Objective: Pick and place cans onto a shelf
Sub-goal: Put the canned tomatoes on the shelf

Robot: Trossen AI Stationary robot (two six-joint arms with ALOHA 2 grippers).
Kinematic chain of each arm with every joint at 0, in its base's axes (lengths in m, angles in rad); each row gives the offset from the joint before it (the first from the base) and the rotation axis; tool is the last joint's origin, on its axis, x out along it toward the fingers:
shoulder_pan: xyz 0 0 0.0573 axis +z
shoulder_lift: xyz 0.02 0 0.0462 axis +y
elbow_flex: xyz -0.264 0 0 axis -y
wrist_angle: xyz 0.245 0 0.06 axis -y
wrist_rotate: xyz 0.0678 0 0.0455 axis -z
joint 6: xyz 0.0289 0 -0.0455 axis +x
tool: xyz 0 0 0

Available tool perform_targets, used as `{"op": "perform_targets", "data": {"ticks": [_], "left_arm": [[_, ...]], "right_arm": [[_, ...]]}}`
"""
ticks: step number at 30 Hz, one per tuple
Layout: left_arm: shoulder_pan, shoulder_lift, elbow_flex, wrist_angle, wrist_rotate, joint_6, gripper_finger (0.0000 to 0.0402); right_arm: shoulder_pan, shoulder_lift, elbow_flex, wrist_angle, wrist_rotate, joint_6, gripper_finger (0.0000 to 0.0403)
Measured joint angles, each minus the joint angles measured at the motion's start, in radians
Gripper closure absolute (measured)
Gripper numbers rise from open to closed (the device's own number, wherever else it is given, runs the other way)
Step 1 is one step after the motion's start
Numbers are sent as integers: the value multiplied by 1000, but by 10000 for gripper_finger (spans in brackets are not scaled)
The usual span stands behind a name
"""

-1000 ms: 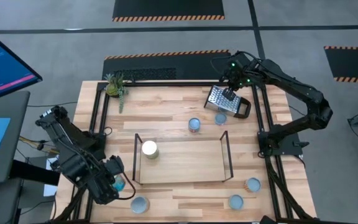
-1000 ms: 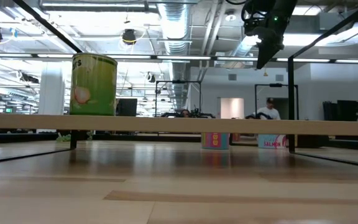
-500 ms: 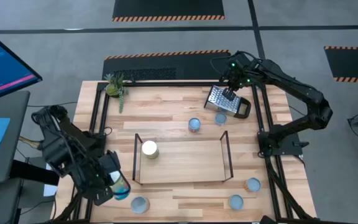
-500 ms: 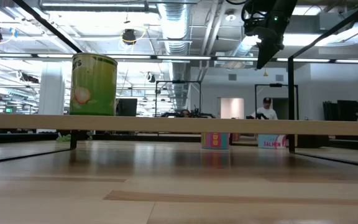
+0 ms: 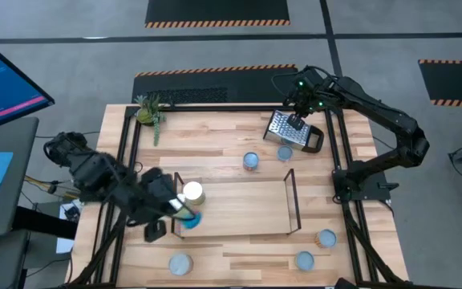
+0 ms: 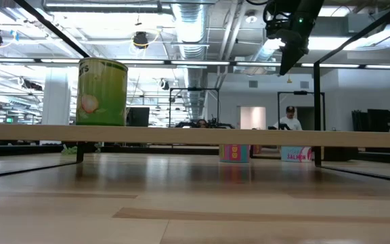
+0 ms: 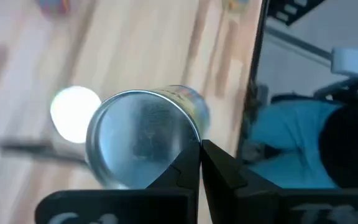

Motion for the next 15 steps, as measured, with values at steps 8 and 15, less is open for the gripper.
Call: {"op": "perform_targets", "data": {"ticks": [8, 15], "left_arm": [[108, 90, 1, 16, -31, 323, 401], [147, 217, 0, 20, -24, 448, 401]], "right_arm": [[0, 0, 0, 0, 0, -12, 370], [0, 0, 0, 0, 0, -11, 370]]}}
